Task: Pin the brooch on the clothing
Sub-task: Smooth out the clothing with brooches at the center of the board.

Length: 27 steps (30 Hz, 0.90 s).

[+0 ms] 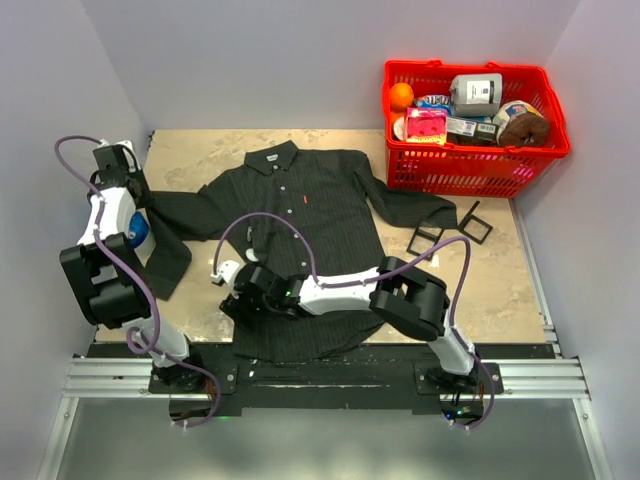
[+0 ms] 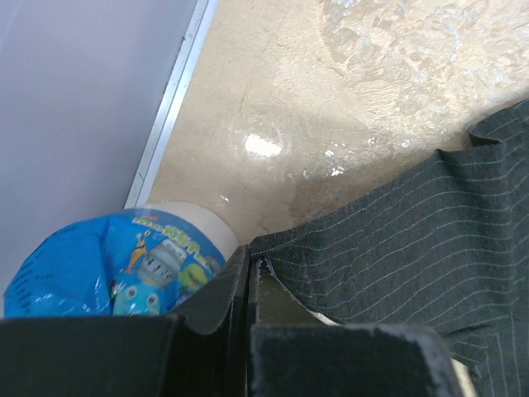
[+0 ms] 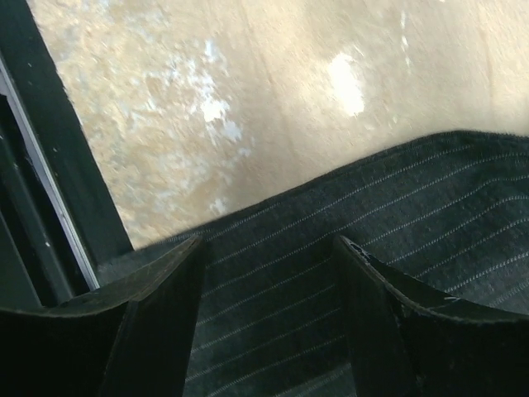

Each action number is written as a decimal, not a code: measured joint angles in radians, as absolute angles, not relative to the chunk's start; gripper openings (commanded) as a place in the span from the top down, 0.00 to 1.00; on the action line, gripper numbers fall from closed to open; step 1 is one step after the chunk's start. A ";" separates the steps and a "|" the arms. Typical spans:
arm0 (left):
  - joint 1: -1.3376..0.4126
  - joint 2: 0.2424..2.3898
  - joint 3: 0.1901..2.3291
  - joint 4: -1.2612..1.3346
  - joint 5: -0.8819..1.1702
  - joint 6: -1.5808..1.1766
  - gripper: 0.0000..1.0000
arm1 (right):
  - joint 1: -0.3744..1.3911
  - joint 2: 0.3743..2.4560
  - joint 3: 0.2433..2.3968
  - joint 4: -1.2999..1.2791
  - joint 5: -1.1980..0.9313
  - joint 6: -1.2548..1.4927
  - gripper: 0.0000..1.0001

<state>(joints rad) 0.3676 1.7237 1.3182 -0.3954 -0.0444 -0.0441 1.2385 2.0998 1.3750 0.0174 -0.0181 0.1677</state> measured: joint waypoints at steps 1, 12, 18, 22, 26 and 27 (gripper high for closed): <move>0.371 1.711 1.311 -0.393 -0.039 -0.045 1.00 | 1.242 2.109 1.388 0.012 -0.017 0.166 0.35; 0.377 1.619 1.293 -0.364 -0.018 -0.060 1.00 | 1.242 2.212 1.545 -0.030 -0.152 0.164 0.36; 0.379 1.602 1.282 -0.358 -0.015 -0.060 1.00 | 1.238 2.279 1.642 -0.047 -0.266 0.163 0.36; 0.379 1.602 1.278 -0.359 -0.016 -0.060 1.00 | 1.238 2.313 1.697 -0.065 -0.326 0.155 0.36; 0.379 1.602 1.278 -0.359 -0.038 -0.060 1.00 | 1.237 2.321 1.716 -0.083 -0.366 0.141 0.34; 0.379 1.602 1.278 -0.359 -0.046 -0.059 1.00 | 1.237 2.321 1.717 -0.088 -0.371 0.137 0.32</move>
<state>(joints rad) 0.3790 1.6024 1.2778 -0.3588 -0.0456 -0.0593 1.2369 2.3215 1.7168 -0.0875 -0.3706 0.1368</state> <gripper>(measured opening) 0.018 0.649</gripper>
